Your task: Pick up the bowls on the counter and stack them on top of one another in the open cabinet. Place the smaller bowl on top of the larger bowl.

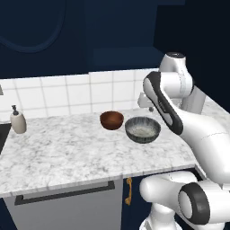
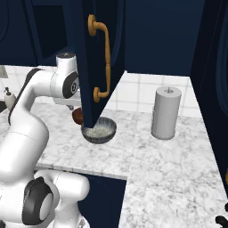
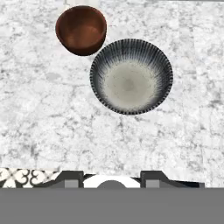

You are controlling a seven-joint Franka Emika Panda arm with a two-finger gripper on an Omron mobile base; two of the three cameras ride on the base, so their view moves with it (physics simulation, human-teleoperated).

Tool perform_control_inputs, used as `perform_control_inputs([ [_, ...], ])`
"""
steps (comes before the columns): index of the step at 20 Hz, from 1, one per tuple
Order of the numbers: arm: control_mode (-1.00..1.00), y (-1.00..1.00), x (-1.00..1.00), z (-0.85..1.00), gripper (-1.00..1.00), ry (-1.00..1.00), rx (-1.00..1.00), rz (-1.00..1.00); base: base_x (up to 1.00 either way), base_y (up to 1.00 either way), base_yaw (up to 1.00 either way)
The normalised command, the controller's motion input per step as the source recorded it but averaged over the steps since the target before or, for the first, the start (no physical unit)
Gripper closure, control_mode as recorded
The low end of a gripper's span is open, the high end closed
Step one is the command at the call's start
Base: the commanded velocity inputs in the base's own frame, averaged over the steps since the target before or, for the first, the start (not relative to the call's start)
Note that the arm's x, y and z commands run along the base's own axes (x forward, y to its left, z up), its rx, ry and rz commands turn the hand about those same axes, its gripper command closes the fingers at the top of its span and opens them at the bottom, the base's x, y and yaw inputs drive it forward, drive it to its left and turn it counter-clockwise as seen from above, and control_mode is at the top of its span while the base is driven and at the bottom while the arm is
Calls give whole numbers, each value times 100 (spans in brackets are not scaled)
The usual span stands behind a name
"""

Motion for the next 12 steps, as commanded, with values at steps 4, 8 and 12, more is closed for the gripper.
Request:
perform_control_inputs([
  [4,-100,17,0,-25,-100,16,-18,3,0,0,0],
  [8,-100,42,3,-55,-100,9,-24,8,0,0,0],
  [12,-100,46,13,-30,-100,-4,-6,6,0,0,0],
])
